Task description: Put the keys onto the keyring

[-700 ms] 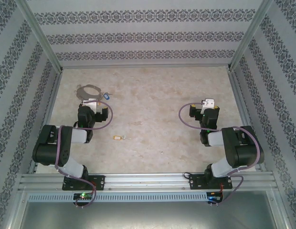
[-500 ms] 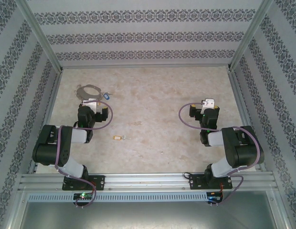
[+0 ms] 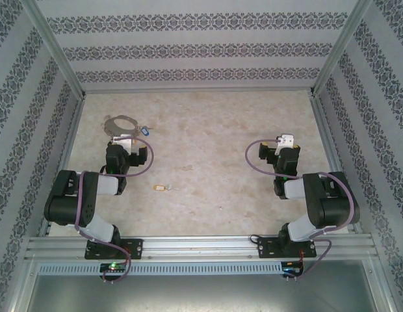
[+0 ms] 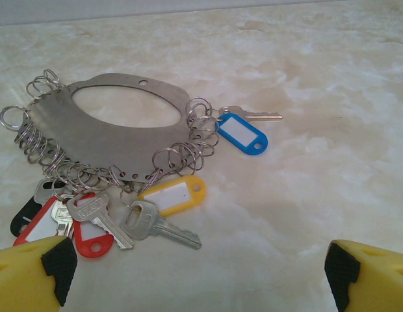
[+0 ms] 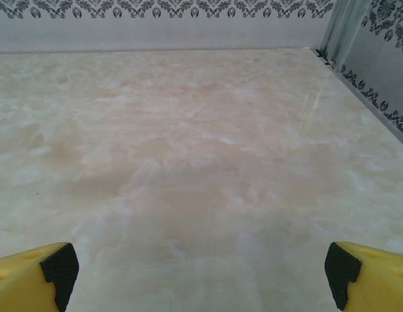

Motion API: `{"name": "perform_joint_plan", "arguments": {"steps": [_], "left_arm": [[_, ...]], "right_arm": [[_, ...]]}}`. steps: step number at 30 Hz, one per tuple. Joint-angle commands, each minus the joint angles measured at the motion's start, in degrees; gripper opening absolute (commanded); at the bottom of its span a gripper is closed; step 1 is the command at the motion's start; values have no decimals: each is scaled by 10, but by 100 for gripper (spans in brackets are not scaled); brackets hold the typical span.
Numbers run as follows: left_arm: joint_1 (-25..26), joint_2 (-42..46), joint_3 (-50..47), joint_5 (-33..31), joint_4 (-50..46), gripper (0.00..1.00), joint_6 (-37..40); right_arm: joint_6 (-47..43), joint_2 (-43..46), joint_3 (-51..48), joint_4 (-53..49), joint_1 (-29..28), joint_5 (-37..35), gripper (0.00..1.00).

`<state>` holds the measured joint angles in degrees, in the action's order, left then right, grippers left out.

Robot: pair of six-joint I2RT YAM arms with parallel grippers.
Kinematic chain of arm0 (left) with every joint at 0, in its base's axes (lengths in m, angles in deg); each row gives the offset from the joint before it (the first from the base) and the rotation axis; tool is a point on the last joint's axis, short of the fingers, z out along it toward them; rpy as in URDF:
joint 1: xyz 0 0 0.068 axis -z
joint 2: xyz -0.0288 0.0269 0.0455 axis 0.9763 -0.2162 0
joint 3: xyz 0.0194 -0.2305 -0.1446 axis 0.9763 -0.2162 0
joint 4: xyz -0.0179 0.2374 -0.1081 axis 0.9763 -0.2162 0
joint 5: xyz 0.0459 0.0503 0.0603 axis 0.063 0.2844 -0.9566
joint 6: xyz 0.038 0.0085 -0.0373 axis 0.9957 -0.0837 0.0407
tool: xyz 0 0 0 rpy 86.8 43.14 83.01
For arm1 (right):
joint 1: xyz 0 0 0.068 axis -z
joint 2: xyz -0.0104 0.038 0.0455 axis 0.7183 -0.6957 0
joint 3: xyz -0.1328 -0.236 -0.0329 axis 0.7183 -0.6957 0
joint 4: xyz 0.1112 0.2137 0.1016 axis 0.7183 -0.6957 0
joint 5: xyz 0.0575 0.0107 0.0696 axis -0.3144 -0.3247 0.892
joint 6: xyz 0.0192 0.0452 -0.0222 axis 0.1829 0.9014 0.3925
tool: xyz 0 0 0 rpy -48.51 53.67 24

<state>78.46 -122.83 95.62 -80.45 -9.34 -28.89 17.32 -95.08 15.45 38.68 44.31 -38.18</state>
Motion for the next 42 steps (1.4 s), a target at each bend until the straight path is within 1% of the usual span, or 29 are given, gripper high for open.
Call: {"name": "perform_joint_plan", "arguments": {"steps": [1, 4, 5, 9, 11, 13, 15, 17, 18, 19, 20, 22, 23, 24, 26, 28, 30, 32, 33, 34, 35, 36, 38, 40, 42], "left_arm": [[-11, 2, 11, 5, -3, 99, -12], [-11, 3, 8, -1, 3, 99, -11], [-10, 11, 11, -13, -12, 99, -14], [-1, 92, 33, -5, -112, 99, 0], [6, 150, 37, -9, -162, 99, -3], [6, 221, 52, -10, -232, 99, -23], [6, 288, 91, -35, -323, 99, -55], [6, 327, 120, -61, -352, 99, -86], [6, 338, 133, -79, -359, 99, -115], [6, 341, 146, -88, -370, 99, -138], [5, 337, 162, -79, -379, 99, -149], [5, 307, 198, -26, -389, 99, -136], [5, 276, 224, -8, -403, 99, -139], [5, 237, 264, -1, -439, 99, -146], [5, 146, 350, -2, -525, 99, -165], [5, 59, 439, -17, -615, 99, -181], [4, -18, 503, -26, -652, 99, -172], [2, -99, 570, -37, -686, 99, -160], [0, -143, 612, -33, -712, 99, -158], [-4, -179, 649, -7, -731, 99, -158], [-13, -214, 683, 37, -746, 99, -164], [-23, -241, 705, 78, -745, 99, -187], [-43, -264, 705, 125, -709, 99, -238], [-54, -279, 703, 128, -690, 99, -265], [-56, -297, 720, 115, -706, 99, -259]], "right_arm": [[17, 4, 8, 20, 12, 33, 98], [24, 8, -11, 50, 17, 30, 98], [27, 13, -21, 62, 18, 23, 98], [31, 50, -48, 79, 19, 9, 98], [29, 88, -61, 67, 19, 6, 98], [40, 149, -64, 15, 17, -17, 98], [73, 232, -51, -89, 17, -48, 98], [109, 299, -18, -204, 19, -56, 98], [130, 320, 2, -254, 19, -64, 98], [143, 328, 11, -278, 19, -76, 98], [153, 326, 28, -272, 20, -90, 98], [220, 311, 30, -255, 20, -147, 98], [253, 306, 38, -277, 24, -161, 98], [277, 305, 51, -308, 29, -150, 98], [296, 296, 78, -358, 30, -121, 98], [310, 282, 95, -377, 28, -91, 98], [300, 266, 108, -387, 25, -56, 98], [292, 251, 124, -410, 16, -43, 98], [292, 243, 132, -424, 12, -40, 98], [292, 237, 139, -435, 8, -35, 98], [290, 230, 144, -445, 3, -31, 98], [290, 226, 147, -451, -2, -29, 98], [280, 227, 141, -442, -8, -14, 98], [272, 236, 133, -441, -14, -10, 98], [265, 242, 133, -451, -16, -7, 98]]}}
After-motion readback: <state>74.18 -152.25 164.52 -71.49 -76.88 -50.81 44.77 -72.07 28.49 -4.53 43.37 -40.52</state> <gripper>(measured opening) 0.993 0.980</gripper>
